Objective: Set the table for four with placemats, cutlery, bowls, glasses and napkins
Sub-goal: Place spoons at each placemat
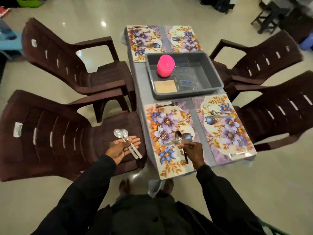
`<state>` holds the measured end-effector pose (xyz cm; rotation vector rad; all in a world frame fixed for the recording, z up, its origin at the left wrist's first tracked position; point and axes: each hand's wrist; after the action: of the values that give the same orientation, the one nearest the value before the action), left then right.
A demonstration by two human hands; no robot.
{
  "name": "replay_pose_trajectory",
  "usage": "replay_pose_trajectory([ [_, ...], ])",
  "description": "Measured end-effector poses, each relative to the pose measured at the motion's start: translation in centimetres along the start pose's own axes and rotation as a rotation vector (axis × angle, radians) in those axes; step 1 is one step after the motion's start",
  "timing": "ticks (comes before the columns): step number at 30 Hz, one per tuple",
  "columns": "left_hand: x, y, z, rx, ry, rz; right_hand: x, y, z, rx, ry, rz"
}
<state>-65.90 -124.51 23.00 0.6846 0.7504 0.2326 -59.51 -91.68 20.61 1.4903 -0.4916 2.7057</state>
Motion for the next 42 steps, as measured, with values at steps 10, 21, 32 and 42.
replay_pose_trajectory([
  [10, 0.8, -1.2, -1.2, 0.055, -0.175, -0.152, -6.2, 2.7, 2.9, -0.172, 0.351, -0.239],
  [21, -0.6, -0.9, -2.8, 0.043, -0.215, -0.221, -8.0, 4.2, -2.0, -0.305, 0.457, -0.533],
  [32, -3.9, -3.3, -4.9, 0.071, -0.264, -0.261, -11.6, 6.1, -9.3, -0.528, 0.533, -0.374],
  [42, -7.2, -5.1, -6.4, 0.132, -0.276, -0.267, -4.2, 7.2, -6.4, -0.626, 0.61, -0.182],
])
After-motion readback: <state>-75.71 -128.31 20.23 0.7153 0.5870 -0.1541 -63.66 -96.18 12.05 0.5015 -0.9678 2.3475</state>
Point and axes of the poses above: each hand's wrist, its own z-axis away from the middle knuckle, its own y-axis out of the palm, x = y × z, and after that the axes turned 12 degrees about x, right-handed
